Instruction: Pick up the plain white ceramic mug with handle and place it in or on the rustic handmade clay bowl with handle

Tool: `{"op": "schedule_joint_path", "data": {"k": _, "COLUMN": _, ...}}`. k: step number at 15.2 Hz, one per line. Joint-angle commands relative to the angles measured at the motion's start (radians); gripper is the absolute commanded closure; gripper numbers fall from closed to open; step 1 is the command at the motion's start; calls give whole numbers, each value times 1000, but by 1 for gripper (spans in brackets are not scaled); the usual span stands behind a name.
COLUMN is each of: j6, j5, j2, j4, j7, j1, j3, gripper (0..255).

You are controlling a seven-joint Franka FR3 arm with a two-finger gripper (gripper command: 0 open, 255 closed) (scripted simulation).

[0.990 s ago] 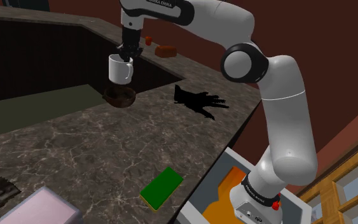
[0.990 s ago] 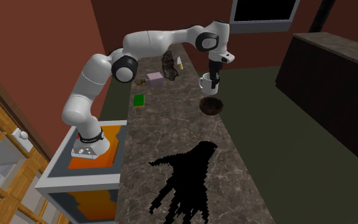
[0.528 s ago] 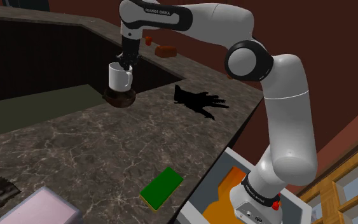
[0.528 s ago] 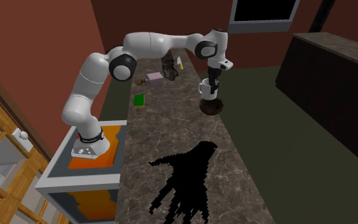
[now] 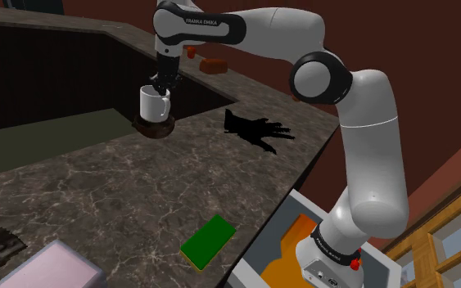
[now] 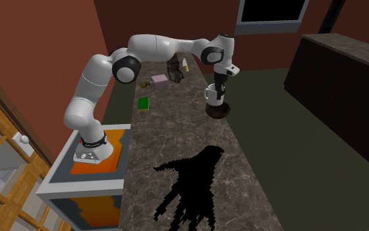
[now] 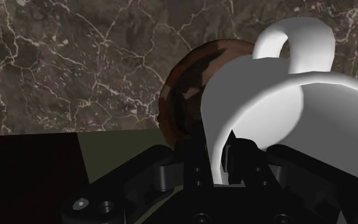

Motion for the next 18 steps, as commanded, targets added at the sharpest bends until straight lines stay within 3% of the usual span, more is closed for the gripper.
{"op": "schedule_joint_path", "data": {"k": 1, "j6": 0, "j5": 0, "j2": 0, "j4": 0, "j7": 0, "j1": 0, "j3": 0, "gripper": 255}}
{"op": "schedule_joint_path", "data": {"k": 3, "j6": 0, "j5": 0, "j2": 0, "j4": 0, "j7": 0, "j1": 0, "j3": 0, "gripper": 255}}
{"op": "schedule_joint_path", "data": {"k": 4, "j6": 1, "j5": 0, "j2": -1, "j4": -1, "j7": 0, "j1": 0, "j3": 0, "gripper": 0}}
{"op": "schedule_joint_path", "data": {"k": 9, "j6": 0, "j5": 0, "j2": 0, "j4": 0, "j7": 0, "j1": 0, "j3": 0, "gripper": 0}}
{"op": "schedule_joint_path", "data": {"k": 13, "j6": -145, "j5": -1, "j2": 26, "j4": 171, "j7": -2, "j1": 6, "j3": 0, "gripper": 0}}
{"op": "schedule_joint_path", "data": {"k": 18, "j6": -145, "j5": -1, "j2": 26, "j4": 171, "j7": -2, "j1": 6, "j3": 0, "gripper": 0}}
